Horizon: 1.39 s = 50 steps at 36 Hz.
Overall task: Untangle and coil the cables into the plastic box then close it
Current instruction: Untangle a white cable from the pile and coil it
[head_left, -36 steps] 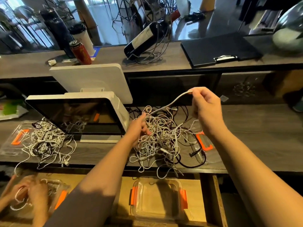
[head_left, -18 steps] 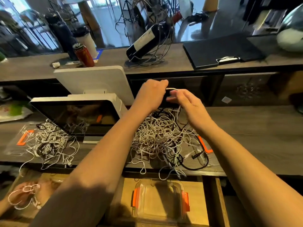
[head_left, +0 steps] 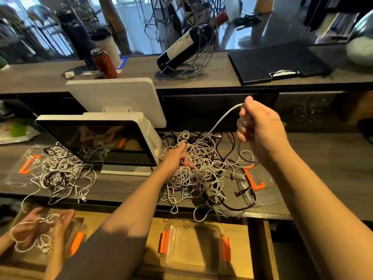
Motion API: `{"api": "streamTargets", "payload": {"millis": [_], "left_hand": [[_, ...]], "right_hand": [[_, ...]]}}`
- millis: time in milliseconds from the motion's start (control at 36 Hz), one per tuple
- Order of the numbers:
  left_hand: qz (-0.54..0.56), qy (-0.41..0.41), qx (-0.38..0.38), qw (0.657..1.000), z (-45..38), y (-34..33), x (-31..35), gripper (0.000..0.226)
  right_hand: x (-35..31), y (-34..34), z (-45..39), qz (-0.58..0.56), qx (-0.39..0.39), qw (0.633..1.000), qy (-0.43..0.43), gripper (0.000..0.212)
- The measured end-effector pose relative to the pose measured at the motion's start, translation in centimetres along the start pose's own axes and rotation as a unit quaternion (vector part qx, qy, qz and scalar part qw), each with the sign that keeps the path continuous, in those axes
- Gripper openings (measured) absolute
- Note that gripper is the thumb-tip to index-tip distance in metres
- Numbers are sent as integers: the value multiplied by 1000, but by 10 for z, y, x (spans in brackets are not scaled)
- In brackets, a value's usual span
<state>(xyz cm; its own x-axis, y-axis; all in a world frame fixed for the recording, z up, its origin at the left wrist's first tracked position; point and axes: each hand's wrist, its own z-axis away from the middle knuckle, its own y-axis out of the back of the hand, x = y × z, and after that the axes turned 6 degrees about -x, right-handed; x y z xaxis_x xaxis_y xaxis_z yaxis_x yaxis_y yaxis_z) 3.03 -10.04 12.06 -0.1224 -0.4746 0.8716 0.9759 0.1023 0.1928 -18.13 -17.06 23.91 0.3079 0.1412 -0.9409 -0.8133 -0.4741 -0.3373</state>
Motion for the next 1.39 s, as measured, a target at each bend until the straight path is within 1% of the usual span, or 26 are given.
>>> {"api": "streamTargets", "payload": {"millis": [56,139,194,278,333,389,472,528,583,639,694,750,806,889,972,1083,1111,1167,1222,1278,1333,1389], "left_hand": [[54,-6,34,998,-1,5,1,53],[113,-26,96,989,-7,12,11,50],[128,-56,124,982,-7,18,25,46],[132,-92,144,976,1,24,51,43],[105,-118,149,976,7,24,70,43],[55,-148,144,977,15,22,89,43],[-67,-195,130,970,30,16,112,44],[-120,-227,125,958,41,11,124,45],[-147,-251,122,949,48,9,133,47],[-176,-262,117,942,49,7,139,48],[-207,-264,106,936,50,3,141,48],[-226,-262,96,933,52,-2,139,48],[-224,-252,91,937,54,-6,135,49],[-195,-228,101,949,53,-8,120,58],[-170,-197,123,958,48,-6,95,61],[-109,-115,134,978,39,-1,53,63],[-105,-91,134,981,37,-1,42,56],[-123,-62,137,981,37,0,20,46],[-129,-39,148,980,38,1,-3,52],[-119,-14,184,976,42,4,-24,58],[-64,-11,213,975,48,9,-43,56],[21,-12,221,975,55,10,-54,49]], "right_hand": [[7,5,2,34,16,999,-23,34],[19,15,6,85,49,992,-79,33],[26,21,8,122,68,984,-111,31],[37,29,11,177,85,972,-129,26],[44,33,11,192,96,968,-129,19],[49,32,10,194,104,966,-135,19],[53,25,7,228,80,961,-137,17],[55,19,5,262,68,956,-115,21],[53,11,3,262,56,961,-73,20],[47,1,3,235,15,972,-22,19],[39,-13,3,206,-41,978,-6,27],[34,-24,5,170,-87,981,-13,33],[30,-31,7,157,-95,983,-1,26],[27,-34,9,151,-73,986,24,30],[29,-34,11,149,-67,986,28,32],[35,-27,14,142,-38,989,22,33],[36,-23,14,137,-27,990,18,33],[38,-17,15,121,-11,993,10,34],[38,-11,18,109,0,994,4,34],[40,-6,20,105,10,994,-3,35],[42,-2,23,109,21,994,-8,36],[47,0,27,132,26,991,-19,35]]}}
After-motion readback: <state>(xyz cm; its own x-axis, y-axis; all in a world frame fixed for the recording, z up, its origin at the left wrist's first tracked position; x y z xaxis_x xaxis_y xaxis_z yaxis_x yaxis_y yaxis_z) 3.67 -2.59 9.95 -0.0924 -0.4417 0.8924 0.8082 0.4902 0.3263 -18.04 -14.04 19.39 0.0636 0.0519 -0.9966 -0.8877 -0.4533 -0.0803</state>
